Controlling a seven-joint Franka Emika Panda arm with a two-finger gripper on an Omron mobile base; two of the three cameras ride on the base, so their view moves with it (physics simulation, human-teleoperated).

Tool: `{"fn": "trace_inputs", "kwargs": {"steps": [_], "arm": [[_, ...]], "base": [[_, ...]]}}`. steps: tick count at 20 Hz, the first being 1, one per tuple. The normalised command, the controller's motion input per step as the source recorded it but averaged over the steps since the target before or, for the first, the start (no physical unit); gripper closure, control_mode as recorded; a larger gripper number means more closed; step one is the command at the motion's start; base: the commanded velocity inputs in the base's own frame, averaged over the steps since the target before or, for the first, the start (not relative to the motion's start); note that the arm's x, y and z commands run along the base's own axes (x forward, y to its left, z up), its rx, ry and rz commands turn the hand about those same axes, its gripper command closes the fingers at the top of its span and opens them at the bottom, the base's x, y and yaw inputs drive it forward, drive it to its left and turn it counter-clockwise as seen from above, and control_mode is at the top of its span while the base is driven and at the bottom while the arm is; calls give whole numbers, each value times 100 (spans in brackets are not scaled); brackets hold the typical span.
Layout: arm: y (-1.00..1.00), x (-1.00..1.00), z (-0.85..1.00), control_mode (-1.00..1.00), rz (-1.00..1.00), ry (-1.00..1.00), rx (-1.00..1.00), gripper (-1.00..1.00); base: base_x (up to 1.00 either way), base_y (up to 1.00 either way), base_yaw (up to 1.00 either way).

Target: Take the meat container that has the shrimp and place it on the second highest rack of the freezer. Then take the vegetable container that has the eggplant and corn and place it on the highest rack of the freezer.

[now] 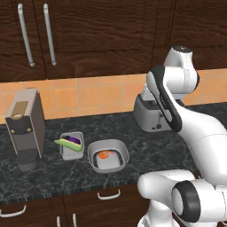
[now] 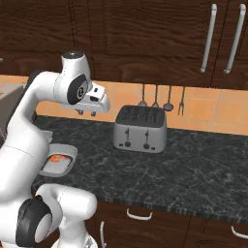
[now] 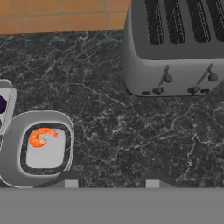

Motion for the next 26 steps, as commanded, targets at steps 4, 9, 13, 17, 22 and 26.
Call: {"fn": "trace_inputs", "kwargs": {"steps": [4, 9, 13, 17, 22, 26], "arm": [[21, -60, -4, -100, 4, -4, -3, -100], [96, -85, -36, -100, 33, -1, -15, -100], [100, -39, -54, -100, 47, 12, -12, -100], [100, 0, -69, -100, 53, 17, -9, -100], [76, 1, -63, -100, 54, 32, -4, -100], [37, 38, -69, -100, 39, 28, -8, -100]], "base": [[0, 0, 0], [0, 0, 0], [0, 0, 0], [0, 0, 0], [0, 0, 0], [0, 0, 0]]}}
